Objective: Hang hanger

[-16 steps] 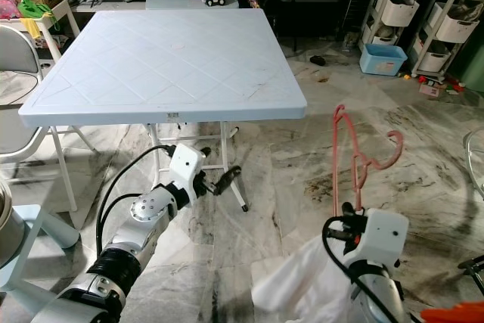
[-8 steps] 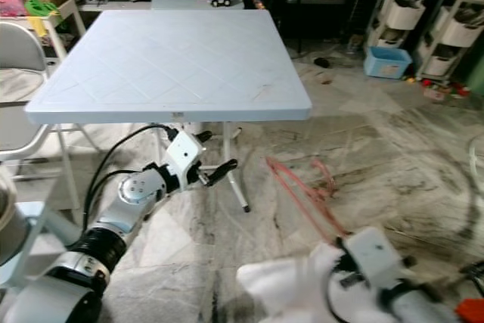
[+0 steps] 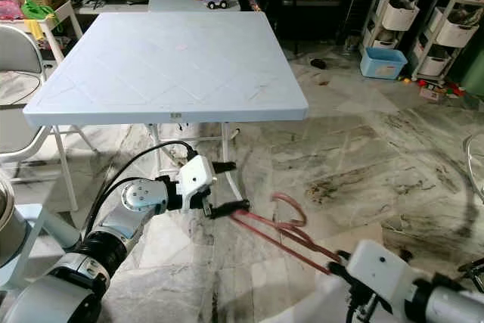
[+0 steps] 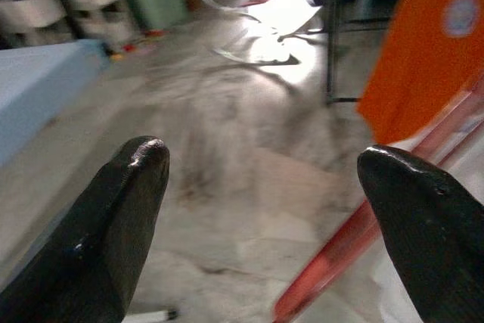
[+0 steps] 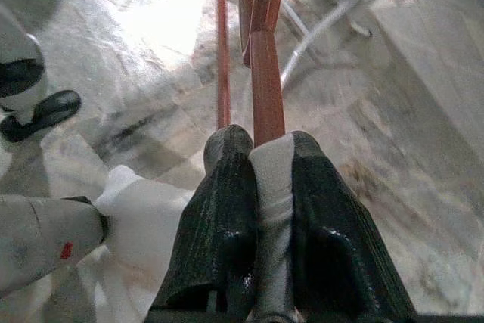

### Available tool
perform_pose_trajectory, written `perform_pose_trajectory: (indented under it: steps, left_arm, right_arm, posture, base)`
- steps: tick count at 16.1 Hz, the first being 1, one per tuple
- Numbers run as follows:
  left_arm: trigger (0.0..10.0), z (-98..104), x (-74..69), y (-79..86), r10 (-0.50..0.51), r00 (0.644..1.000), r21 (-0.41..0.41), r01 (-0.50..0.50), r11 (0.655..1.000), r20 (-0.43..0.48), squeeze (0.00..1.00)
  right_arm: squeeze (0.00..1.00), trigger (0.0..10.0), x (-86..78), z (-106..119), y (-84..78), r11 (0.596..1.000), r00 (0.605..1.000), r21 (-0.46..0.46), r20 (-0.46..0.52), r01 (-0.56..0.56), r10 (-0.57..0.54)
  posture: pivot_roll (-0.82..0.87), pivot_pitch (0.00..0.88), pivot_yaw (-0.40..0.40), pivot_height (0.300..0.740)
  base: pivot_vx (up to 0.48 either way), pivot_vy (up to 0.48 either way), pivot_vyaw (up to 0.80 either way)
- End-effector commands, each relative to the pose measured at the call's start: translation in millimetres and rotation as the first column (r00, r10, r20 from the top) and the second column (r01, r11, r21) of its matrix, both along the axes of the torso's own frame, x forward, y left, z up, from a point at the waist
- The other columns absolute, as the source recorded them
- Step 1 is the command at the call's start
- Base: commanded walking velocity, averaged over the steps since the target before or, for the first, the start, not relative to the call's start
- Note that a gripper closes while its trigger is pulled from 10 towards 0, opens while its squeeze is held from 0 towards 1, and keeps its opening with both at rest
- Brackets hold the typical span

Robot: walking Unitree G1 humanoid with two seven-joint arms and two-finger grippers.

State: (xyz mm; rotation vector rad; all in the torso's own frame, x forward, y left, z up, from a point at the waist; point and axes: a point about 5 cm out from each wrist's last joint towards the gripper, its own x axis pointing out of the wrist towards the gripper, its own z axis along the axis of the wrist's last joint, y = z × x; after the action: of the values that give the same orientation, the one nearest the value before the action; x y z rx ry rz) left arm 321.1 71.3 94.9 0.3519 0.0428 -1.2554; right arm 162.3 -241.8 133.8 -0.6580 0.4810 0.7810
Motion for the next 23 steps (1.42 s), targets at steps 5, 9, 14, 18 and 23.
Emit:
perform_pose_trajectory:
  steps: [5,9,14,18,23]
  left_arm:
    - [10.0,-4.8,-16.9,-0.6,-0.242,0.97,0.031,0.243,0.969,-0.039,0.0]
    - [10.0,-6.1,-20.9,1.3,-0.307,0.951,0.06,0.309,0.949,-0.041,0.0]
    - [0.0,-7.4,-19.2,7.1,-0.349,0.929,0.064,0.358,0.931,-0.123,0.0]
    - [0.0,-11.2,-24.2,7.1,-0.393,0.907,0.059,0.405,0.912,-0.151,0.0]
    - [0.0,-13.9,-30.2,7.2,-0.453,0.867,0.046,0.471,0.881,-0.206,0.0]
  right_arm:
    - [0.0,10.0,6.1,12.7,1.1,0.996,0.996,-0.009,-0.001,-0.085,0.085]
    - [0.0,10.0,5.8,12.7,7.5,0.991,0.991,0.011,-0.02,-0.135,0.135]
    - [0.0,10.0,-7.0,27.9,14.5,0.972,0.972,0.086,-0.071,-0.219,0.226]
    - [0.0,10.0,-9.1,29.4,15.3,0.969,0.969,0.104,-0.085,-0.223,0.232]
    - [0.0,10.0,-10.1,25.9,18.1,0.968,0.968,0.122,-0.096,-0.221,0.233]
  posture:
    - [0.04,0.007,-0.046,0.74]
    - [0.04,0.007,-0.041,0.74]
    - [0.03,0.004,-0.036,0.74]
    - [0.03,0.003,-0.035,0.74]
    - [0.03,0.002,-0.039,0.74]
  base:
    - [0.0,0.0,0.0]
    - [0.0,0.0,0.0]
    - [0.0,0.0,0.0]
    - [0.0,0.0,0.0]
    - [0.0,0.0,0.0]
